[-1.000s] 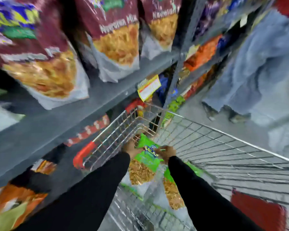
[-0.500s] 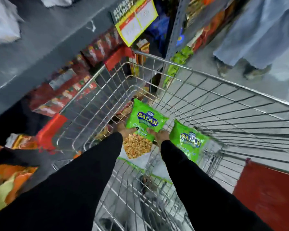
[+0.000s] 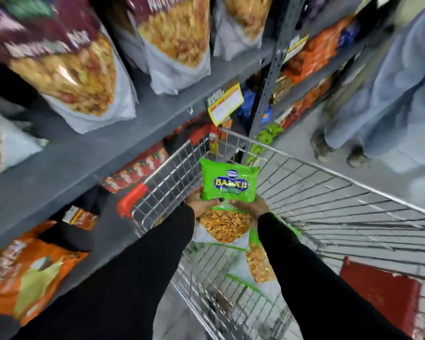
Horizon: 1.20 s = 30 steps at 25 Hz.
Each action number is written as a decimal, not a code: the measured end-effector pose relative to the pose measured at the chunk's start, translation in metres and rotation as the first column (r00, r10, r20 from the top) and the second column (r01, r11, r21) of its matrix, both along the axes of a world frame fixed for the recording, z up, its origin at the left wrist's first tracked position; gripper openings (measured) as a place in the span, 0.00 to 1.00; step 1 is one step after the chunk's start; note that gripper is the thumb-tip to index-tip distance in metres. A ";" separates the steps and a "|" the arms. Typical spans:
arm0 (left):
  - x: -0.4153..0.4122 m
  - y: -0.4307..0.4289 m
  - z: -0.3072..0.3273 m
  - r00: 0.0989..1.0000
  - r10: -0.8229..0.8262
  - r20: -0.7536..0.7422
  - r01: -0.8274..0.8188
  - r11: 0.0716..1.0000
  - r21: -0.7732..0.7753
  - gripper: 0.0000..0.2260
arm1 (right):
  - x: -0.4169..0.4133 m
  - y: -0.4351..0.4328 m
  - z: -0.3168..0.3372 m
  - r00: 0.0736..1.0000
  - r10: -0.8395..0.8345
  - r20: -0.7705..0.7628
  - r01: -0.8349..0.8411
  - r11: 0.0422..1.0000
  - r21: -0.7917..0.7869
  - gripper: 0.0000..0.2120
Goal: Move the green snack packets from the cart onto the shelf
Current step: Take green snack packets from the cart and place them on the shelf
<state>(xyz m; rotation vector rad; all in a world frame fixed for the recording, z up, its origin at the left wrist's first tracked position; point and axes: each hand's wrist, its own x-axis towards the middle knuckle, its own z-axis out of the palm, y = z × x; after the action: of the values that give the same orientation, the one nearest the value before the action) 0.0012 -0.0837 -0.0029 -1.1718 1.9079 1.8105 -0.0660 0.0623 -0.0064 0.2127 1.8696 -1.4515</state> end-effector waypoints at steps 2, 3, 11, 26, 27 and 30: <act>0.005 0.000 0.049 0.994 0.018 -0.108 -0.019 1.000 -0.007 0.23 | -0.008 0.000 0.033 0.992 0.032 -0.119 -0.034 0.999 -0.016 0.18; 0.008 -0.001 0.073 0.988 0.022 -0.150 -0.027 0.999 -0.031 0.23 | -0.005 -0.005 0.067 0.985 0.045 -0.166 -0.051 0.998 -0.029 0.19; 0.123 -0.083 0.265 0.798 0.247 -0.549 -0.443 0.859 -0.258 0.19 | 0.076 -0.125 0.272 0.792 0.234 -0.564 -0.397 0.900 -0.183 0.22; 0.280 -0.209 0.291 0.586 0.667 -0.460 -0.809 0.515 -0.283 0.35 | 0.214 -0.324 0.284 0.625 0.558 -0.546 -0.686 0.726 -0.045 0.43; 0.277 -0.209 0.290 0.566 0.674 -0.476 -0.823 0.500 -0.271 0.35 | 0.214 -0.325 0.285 0.606 0.571 -0.553 -0.701 0.712 -0.034 0.43; 0.267 -0.199 0.291 0.536 0.701 -0.470 -0.844 0.435 -0.313 0.39 | 0.210 -0.319 0.289 0.613 0.539 -0.578 -0.688 0.724 -0.056 0.35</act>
<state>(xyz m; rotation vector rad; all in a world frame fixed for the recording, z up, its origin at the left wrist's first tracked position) 0.2680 -0.2822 0.2879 -2.4881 2.2927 1.9558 0.1437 -0.2563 0.2824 -0.9989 1.8225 -1.2930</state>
